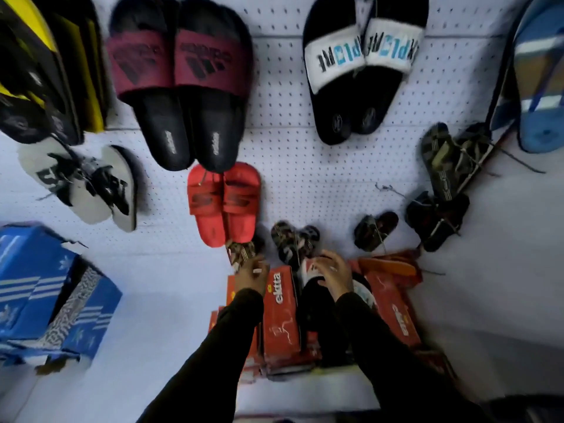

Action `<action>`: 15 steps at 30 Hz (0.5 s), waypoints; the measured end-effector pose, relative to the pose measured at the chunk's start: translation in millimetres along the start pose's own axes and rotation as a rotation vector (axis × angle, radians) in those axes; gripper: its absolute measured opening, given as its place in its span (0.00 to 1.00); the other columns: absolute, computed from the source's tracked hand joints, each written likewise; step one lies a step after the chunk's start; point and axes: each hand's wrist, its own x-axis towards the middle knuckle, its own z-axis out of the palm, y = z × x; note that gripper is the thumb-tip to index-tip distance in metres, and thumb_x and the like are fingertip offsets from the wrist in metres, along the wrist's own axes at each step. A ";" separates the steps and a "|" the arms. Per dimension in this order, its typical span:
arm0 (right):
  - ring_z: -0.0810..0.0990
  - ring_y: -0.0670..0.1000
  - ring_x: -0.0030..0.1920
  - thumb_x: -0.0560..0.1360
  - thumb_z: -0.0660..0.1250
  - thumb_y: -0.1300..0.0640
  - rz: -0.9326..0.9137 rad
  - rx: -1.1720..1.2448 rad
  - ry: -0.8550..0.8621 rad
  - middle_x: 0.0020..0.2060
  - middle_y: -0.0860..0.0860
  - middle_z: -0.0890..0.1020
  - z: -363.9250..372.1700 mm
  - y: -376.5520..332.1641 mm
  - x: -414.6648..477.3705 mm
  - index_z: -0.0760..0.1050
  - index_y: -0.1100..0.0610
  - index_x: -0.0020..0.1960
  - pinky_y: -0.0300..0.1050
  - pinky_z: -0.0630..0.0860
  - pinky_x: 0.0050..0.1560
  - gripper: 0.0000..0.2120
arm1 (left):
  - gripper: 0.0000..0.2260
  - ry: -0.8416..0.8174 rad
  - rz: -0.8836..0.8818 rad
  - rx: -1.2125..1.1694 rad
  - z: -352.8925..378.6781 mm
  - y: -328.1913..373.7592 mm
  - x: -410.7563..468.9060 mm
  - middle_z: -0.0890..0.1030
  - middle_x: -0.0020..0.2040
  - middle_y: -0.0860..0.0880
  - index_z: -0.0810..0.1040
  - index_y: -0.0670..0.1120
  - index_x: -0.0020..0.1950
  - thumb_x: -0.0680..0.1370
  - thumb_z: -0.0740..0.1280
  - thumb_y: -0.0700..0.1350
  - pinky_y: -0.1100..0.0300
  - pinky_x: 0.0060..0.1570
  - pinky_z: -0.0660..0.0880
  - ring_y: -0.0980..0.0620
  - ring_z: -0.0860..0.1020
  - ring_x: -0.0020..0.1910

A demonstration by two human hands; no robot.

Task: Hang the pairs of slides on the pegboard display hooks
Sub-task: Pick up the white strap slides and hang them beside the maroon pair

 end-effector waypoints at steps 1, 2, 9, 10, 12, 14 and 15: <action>0.79 0.56 0.59 0.75 0.72 0.60 0.043 -0.003 0.043 0.56 0.54 0.82 -13.0 14.6 -0.5 0.77 0.55 0.60 0.55 0.76 0.61 0.14 | 0.14 -0.056 -0.012 0.035 11.5 -8.1 -3.4 0.82 0.54 0.37 0.78 0.40 0.62 0.77 0.66 0.41 0.60 0.48 0.73 0.39 0.81 0.53; 0.79 0.57 0.61 0.75 0.72 0.61 0.075 -0.013 0.102 0.58 0.55 0.82 -25.3 28.4 -1.3 0.78 0.56 0.60 0.53 0.76 0.62 0.14 | 0.14 -0.114 -0.029 0.073 22.4 -15.8 -6.6 0.82 0.53 0.38 0.77 0.39 0.62 0.77 0.66 0.40 0.59 0.49 0.75 0.41 0.81 0.51; 0.79 0.63 0.64 0.74 0.71 0.62 0.462 -0.289 0.208 0.66 0.62 0.79 -92.2 113.7 -2.7 0.73 0.65 0.70 0.59 0.75 0.63 0.26 | 0.25 -0.413 -0.226 0.167 91.3 -52.3 -19.5 0.71 0.72 0.39 0.63 0.39 0.76 0.80 0.64 0.42 0.55 0.68 0.68 0.42 0.72 0.70; 0.79 0.62 0.63 0.75 0.70 0.62 0.552 -0.237 0.154 0.67 0.62 0.78 -92.4 118.1 -4.6 0.69 0.64 0.72 0.59 0.78 0.57 0.27 | 0.26 -0.421 -0.249 0.158 99.0 -53.8 -18.8 0.70 0.73 0.38 0.62 0.38 0.76 0.80 0.64 0.41 0.53 0.70 0.67 0.41 0.70 0.72; 0.78 0.63 0.63 0.78 0.67 0.60 0.715 -0.135 0.036 0.69 0.61 0.75 -89.8 124.4 -8.2 0.65 0.60 0.75 0.56 0.78 0.50 0.27 | 0.25 -0.417 -0.253 0.215 112.7 -59.6 -15.3 0.71 0.72 0.38 0.65 0.37 0.74 0.79 0.65 0.43 0.51 0.71 0.66 0.40 0.71 0.71; 0.75 0.65 0.68 0.79 0.64 0.64 0.738 0.007 0.023 0.71 0.63 0.73 -85.3 133.3 -5.6 0.65 0.61 0.75 0.59 0.76 0.54 0.24 | 0.25 -0.391 -0.253 0.282 119.2 -65.1 -12.1 0.75 0.69 0.38 0.69 0.38 0.72 0.77 0.67 0.45 0.51 0.70 0.67 0.40 0.73 0.69; 0.74 0.66 0.69 0.79 0.63 0.67 0.730 0.070 0.043 0.71 0.64 0.73 -82.6 135.4 -4.4 0.64 0.62 0.75 0.60 0.74 0.57 0.24 | 0.25 -0.379 -0.273 0.284 120.3 -67.5 -10.2 0.76 0.68 0.39 0.70 0.39 0.71 0.76 0.68 0.45 0.52 0.69 0.68 0.41 0.74 0.68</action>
